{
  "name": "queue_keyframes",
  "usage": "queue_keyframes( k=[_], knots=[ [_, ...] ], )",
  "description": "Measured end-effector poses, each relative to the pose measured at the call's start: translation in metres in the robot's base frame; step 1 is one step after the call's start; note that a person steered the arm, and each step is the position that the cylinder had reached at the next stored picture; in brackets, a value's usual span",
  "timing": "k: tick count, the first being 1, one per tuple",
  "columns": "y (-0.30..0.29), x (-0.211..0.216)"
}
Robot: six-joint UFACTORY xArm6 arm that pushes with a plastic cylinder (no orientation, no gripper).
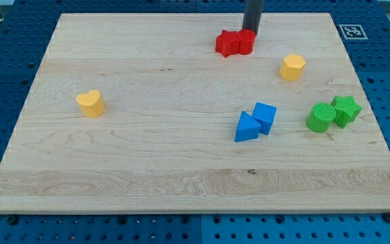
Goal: Move the yellow hexagon slightly left
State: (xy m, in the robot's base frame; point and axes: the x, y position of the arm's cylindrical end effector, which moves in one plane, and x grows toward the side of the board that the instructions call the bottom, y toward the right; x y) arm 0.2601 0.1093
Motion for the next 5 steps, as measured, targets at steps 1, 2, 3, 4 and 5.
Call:
queue_keyframes(
  k=[1,2,3,4,5],
  knots=[
    [0.022,-0.022],
    [0.084,-0.04],
    [0.146,-0.002],
    [0.178,0.059],
    [0.183,0.116]
  ],
)
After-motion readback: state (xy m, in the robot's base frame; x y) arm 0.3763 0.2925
